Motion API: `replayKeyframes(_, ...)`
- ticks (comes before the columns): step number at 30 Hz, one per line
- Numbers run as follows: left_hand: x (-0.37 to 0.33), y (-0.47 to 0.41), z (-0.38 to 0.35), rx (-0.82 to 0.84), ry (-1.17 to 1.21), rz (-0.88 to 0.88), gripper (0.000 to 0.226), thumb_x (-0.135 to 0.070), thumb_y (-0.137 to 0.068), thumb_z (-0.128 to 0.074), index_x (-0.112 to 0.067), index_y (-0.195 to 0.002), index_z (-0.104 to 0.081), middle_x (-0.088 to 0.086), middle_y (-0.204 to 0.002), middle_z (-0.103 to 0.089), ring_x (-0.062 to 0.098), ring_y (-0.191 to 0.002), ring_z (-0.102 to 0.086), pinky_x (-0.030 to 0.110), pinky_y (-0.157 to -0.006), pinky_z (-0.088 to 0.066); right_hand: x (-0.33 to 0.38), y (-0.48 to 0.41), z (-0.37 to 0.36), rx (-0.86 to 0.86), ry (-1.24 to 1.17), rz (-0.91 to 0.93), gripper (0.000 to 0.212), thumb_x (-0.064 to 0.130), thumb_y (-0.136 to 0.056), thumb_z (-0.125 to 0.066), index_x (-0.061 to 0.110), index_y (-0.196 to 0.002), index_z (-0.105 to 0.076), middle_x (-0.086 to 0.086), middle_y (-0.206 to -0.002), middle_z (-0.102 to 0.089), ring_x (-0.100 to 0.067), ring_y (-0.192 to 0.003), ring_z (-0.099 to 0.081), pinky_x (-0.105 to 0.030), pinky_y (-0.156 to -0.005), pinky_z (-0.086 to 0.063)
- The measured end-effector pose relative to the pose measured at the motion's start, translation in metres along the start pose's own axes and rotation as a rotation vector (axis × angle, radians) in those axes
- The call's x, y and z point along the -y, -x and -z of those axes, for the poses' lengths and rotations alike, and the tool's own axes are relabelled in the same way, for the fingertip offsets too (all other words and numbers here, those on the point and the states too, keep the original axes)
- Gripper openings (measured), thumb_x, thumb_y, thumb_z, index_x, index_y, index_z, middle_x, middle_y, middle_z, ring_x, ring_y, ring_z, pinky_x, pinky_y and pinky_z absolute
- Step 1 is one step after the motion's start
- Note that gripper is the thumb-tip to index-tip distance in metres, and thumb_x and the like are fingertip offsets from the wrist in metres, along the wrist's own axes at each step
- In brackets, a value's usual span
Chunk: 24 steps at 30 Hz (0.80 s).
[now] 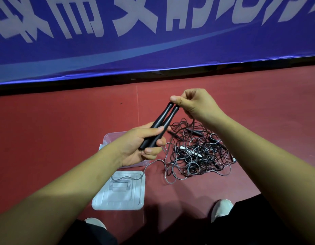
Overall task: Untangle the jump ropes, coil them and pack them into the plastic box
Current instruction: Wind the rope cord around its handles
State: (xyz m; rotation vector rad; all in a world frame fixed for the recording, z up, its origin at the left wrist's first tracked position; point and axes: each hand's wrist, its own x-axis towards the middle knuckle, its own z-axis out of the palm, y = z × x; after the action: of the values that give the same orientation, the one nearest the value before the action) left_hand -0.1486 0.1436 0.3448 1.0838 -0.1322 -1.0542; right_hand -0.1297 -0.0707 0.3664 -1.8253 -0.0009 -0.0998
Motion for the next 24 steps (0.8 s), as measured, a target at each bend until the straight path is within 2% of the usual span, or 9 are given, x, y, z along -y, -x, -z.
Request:
replayKeyframes(3, 0.002, -0.001, -0.001, -0.024, -0.013, -0.011, 0.02, -0.012, -0.09, -0.052, 0.002, -0.104, -0.057, 0.007, -0.071, -0.049, 0.01, -0.046, -0.037, 0.017, -0.04, -0.027, -0.002, -0.002, 0.003, -0.018, 0.046, 0.022, 0.039, 0.037, -0.091, -0.067, 0.003, -0.073, -0.059, -0.003, -0.051, -0.04, -0.014, -0.045, -0.031, -0.024, -0.044, -0.025)
replayKeyframes(5, 0.003, -0.001, -0.003, -0.066, -0.071, -0.011, 0.018, -0.013, -0.087, -0.056, -0.001, -0.101, -0.057, 0.01, -0.073, -0.053, 0.011, -0.048, -0.04, 0.017, -0.041, -0.029, -0.001, -0.001, 0.003, -0.01, 0.072, 0.057, 0.033, 0.035, -0.096, -0.062, 0.014, -0.07, -0.061, -0.004, -0.054, -0.039, -0.014, -0.047, -0.032, -0.026, -0.047, -0.026)
replayKeyframes(7, 0.005, -0.001, -0.005, -0.114, -0.146, -0.016, 0.024, -0.02, -0.086, -0.06, -0.006, -0.104, -0.054, 0.009, -0.073, -0.055, 0.011, -0.046, -0.039, 0.017, -0.041, -0.024, 0.002, -0.001, 0.003, -0.008, 0.099, 0.082, 0.032, 0.035, -0.097, -0.06, 0.019, -0.068, -0.061, -0.007, -0.056, -0.039, -0.016, -0.05, -0.032, -0.029, -0.049, -0.026)
replayKeyframes(9, 0.004, 0.0, -0.005, -0.115, -0.177, -0.011, 0.03, -0.025, -0.085, -0.061, -0.01, -0.108, -0.05, 0.004, -0.068, -0.051, 0.008, -0.043, -0.034, 0.019, -0.043, -0.016, 0.003, -0.001, 0.005, 0.001, 0.125, 0.082, 0.032, 0.036, -0.097, -0.06, 0.019, -0.069, -0.061, -0.009, -0.058, -0.039, -0.017, -0.052, -0.032, -0.03, -0.05, -0.026)
replayKeyframes(15, -0.006, 0.003, -0.003, -0.115, -0.219, -0.013, 0.024, -0.024, -0.087, -0.06, -0.004, -0.1, -0.058, 0.0, -0.06, -0.035, 0.006, -0.042, -0.026, 0.021, -0.045, -0.015, 0.0, -0.003, 0.006, 0.033, 0.134, 0.071, 0.037, 0.039, -0.098, -0.055, 0.014, -0.072, -0.055, -0.001, -0.055, -0.042, -0.015, -0.049, -0.036, -0.03, -0.048, -0.03)
replayKeyframes(17, -0.01, 0.002, -0.002, -0.129, -0.161, -0.084, 0.015, -0.018, -0.088, -0.06, -0.005, -0.093, -0.054, -0.001, -0.058, -0.036, 0.005, -0.039, -0.028, 0.018, -0.041, -0.018, 0.001, -0.004, 0.009, 0.058, 0.069, 0.071, 0.035, 0.037, -0.101, -0.052, 0.014, -0.074, -0.055, 0.002, -0.056, -0.042, -0.016, -0.051, -0.038, -0.032, -0.051, -0.034)
replayKeyframes(20, -0.015, 0.0, 0.0, -0.164, 0.039, -0.267, 0.007, -0.01, -0.088, -0.057, -0.006, -0.089, -0.051, -0.002, -0.056, -0.038, 0.003, -0.038, -0.031, 0.015, -0.04, -0.018, 0.002, -0.005, 0.014, 0.104, 0.111, 0.07, 0.028, 0.028, -0.103, -0.049, 0.011, -0.084, -0.061, -0.001, -0.063, -0.047, -0.018, -0.059, -0.048, -0.037, -0.063, -0.042)
replayKeyframes(22, -0.017, -0.002, 0.002, -0.213, 0.181, -0.38, 0.004, -0.009, -0.086, -0.053, -0.006, -0.088, -0.051, -0.002, -0.056, -0.04, 0.004, -0.04, -0.032, 0.015, -0.039, -0.018, 0.001, -0.003, 0.009, 0.215, 0.084, 0.001, 0.021, 0.016, -0.103, -0.047, 0.005, -0.095, -0.062, -0.004, -0.069, -0.051, -0.018, -0.064, -0.053, -0.03, -0.066, -0.048)
replayKeyframes(24, -0.021, -0.005, 0.006, -0.283, 0.299, -0.458, 0.002, -0.009, -0.086, -0.052, -0.007, -0.087, -0.051, -0.002, -0.055, -0.041, 0.005, -0.041, -0.035, 0.014, -0.038, -0.023, -0.001, 0.003, -0.001, 0.339, 0.084, -0.073, 0.018, 0.009, -0.103, -0.045, 0.002, -0.099, -0.061, -0.004, -0.069, -0.051, -0.014, -0.061, -0.054, -0.021, -0.062, -0.048)
